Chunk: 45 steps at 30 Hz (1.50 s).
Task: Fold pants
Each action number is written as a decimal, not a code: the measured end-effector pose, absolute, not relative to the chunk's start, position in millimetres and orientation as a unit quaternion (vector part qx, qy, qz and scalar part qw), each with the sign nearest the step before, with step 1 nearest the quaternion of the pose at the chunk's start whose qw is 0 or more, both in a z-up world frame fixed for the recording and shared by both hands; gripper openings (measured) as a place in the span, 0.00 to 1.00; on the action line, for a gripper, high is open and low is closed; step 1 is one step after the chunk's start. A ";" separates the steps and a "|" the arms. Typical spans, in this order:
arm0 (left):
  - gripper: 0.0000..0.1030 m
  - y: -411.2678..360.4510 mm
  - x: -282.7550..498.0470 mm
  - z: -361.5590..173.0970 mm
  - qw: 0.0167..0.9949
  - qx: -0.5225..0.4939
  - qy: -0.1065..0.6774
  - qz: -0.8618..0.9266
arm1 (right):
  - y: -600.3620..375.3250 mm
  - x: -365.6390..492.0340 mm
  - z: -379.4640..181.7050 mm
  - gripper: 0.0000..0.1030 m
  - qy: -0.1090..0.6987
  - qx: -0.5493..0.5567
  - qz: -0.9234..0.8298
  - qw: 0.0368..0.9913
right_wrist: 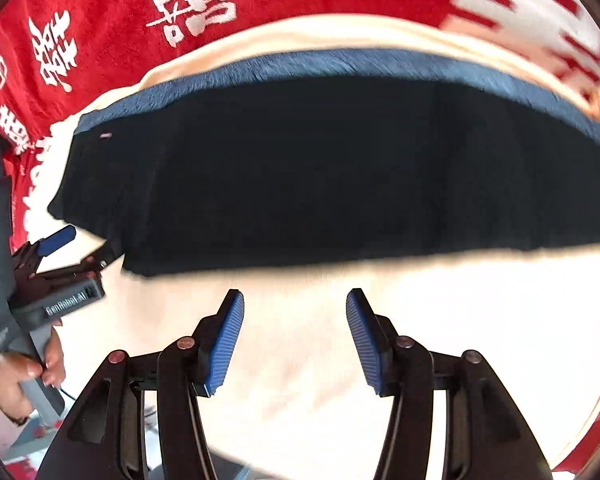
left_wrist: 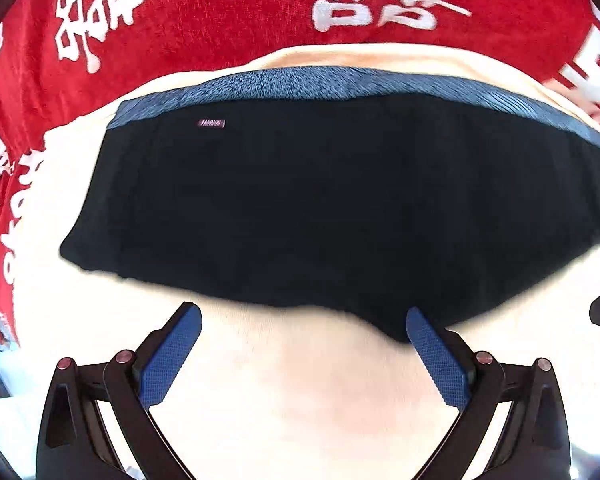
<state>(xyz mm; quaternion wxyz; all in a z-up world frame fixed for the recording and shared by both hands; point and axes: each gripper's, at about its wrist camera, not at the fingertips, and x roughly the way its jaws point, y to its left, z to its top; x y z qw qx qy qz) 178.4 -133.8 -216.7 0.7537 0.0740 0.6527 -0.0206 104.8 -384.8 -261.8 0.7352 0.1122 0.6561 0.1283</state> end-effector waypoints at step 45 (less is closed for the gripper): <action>1.00 -238.3 124.4 -63.3 0.730 0.115 0.666 -0.102 | -489.5 31.9 -157.9 0.87 0.668 0.166 0.082 0.721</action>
